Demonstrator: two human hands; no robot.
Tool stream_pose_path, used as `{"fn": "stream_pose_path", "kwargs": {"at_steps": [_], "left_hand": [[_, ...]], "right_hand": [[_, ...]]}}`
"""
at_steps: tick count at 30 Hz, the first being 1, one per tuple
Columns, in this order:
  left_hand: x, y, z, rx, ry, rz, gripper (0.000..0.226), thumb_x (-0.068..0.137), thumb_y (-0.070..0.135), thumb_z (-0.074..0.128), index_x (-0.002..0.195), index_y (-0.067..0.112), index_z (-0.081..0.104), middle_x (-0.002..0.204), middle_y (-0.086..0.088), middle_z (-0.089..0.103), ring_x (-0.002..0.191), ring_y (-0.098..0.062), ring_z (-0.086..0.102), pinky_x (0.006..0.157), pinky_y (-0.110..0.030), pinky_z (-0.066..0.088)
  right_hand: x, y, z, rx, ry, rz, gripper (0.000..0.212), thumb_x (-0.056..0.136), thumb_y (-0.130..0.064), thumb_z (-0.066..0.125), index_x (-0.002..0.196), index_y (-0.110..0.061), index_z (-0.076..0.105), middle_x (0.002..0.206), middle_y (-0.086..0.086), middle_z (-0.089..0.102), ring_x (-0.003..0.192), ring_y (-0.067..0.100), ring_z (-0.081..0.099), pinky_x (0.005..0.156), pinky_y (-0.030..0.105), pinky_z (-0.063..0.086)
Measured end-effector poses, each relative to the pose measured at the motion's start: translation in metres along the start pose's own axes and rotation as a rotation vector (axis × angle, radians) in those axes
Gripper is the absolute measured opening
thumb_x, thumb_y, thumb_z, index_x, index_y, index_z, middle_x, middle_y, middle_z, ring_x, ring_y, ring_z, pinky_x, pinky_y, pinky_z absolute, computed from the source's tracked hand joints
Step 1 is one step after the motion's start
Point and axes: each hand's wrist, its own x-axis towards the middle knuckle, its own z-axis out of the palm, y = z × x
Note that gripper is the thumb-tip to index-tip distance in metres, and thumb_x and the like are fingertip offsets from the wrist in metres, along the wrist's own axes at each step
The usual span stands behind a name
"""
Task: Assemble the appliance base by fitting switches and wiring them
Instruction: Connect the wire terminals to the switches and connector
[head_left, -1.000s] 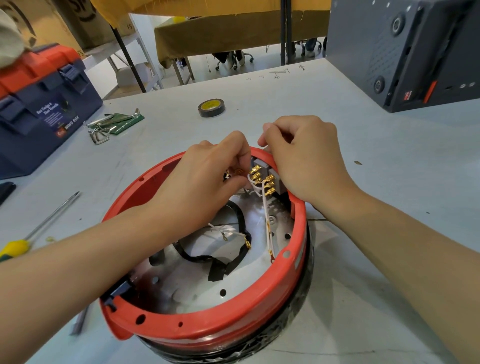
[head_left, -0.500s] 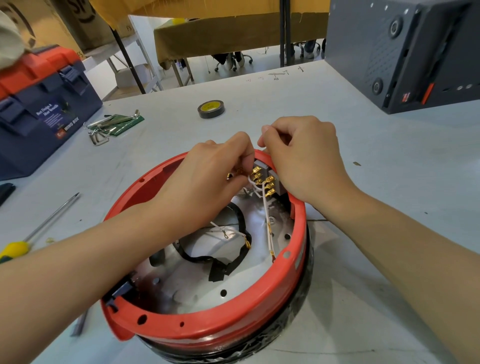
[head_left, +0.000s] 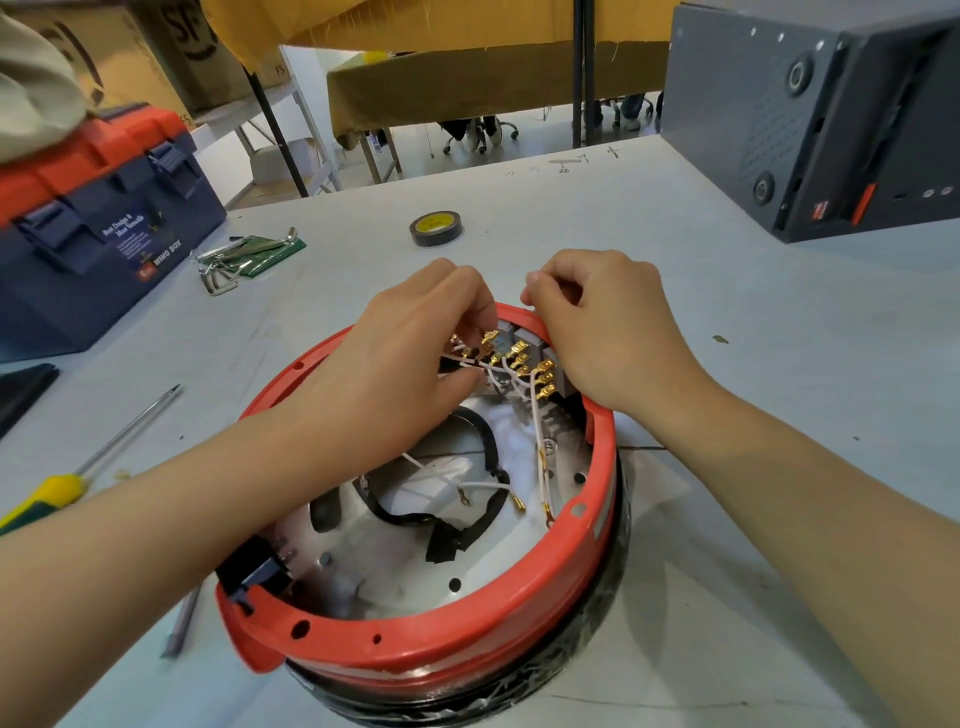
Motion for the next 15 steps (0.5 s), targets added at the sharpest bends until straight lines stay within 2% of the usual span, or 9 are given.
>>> {"fn": "stream_pose_path", "kwargs": {"at_steps": [3, 6, 10, 13, 15], "left_hand": [[-0.0052, 0.0012, -0.0048, 0.056, -0.036, 0.018, 0.027, 0.075, 0.004, 0.072, 0.097, 0.013, 0.059, 0.097, 0.001, 0.051, 0.079, -0.016, 0.052, 0.074, -0.033, 0.046], [-0.0086, 0.0046, -0.0050, 0.135, -0.058, 0.066, 0.026, 0.077, 0.001, 0.072, 0.100, 0.005, 0.062, 0.098, -0.009, 0.057, 0.083, -0.027, 0.058, 0.069, -0.047, 0.050], [-0.0079, 0.0073, -0.0022, 0.229, -0.064, 0.114, 0.023, 0.075, 0.000, 0.074, 0.095, -0.001, 0.062, 0.093, -0.017, 0.059, 0.078, -0.034, 0.058, 0.062, -0.048, 0.051], [-0.0059, 0.0075, 0.0000, 0.251, -0.093, 0.058, 0.023, 0.081, 0.009, 0.071, 0.100, 0.005, 0.058, 0.099, -0.012, 0.057, 0.082, -0.030, 0.055, 0.070, -0.046, 0.047], [-0.0049, 0.0054, 0.0019, 0.266, -0.086, 0.008, 0.023, 0.085, 0.017, 0.067, 0.104, 0.010, 0.055, 0.103, -0.007, 0.056, 0.084, -0.027, 0.053, 0.072, -0.038, 0.043]], "right_hand": [[0.0002, 0.0000, 0.0000, 0.010, -0.007, -0.003, 0.031, 0.097, -0.023, 0.046, 0.082, -0.009, 0.070, 0.075, 0.004, 0.067, 0.066, 0.016, 0.058, 0.066, 0.029, 0.042], [-0.0001, -0.0002, -0.0001, 0.017, -0.009, 0.000, 0.031, 0.097, -0.023, 0.046, 0.084, -0.009, 0.070, 0.076, 0.004, 0.068, 0.068, 0.015, 0.059, 0.065, 0.028, 0.043], [-0.0006, -0.0009, 0.0003, 0.008, -0.010, 0.000, 0.031, 0.097, -0.023, 0.046, 0.084, -0.010, 0.070, 0.076, 0.003, 0.067, 0.064, 0.010, 0.056, 0.060, 0.022, 0.042], [-0.0002, -0.0007, -0.0004, 0.003, -0.013, 0.002, 0.031, 0.097, -0.024, 0.046, 0.084, -0.009, 0.070, 0.076, 0.004, 0.067, 0.062, 0.010, 0.054, 0.062, 0.026, 0.043], [-0.0001, -0.0006, -0.0008, -0.003, -0.018, 0.002, 0.032, 0.098, -0.025, 0.045, 0.085, -0.009, 0.069, 0.077, 0.004, 0.067, 0.062, 0.011, 0.054, 0.062, 0.027, 0.043]]}}
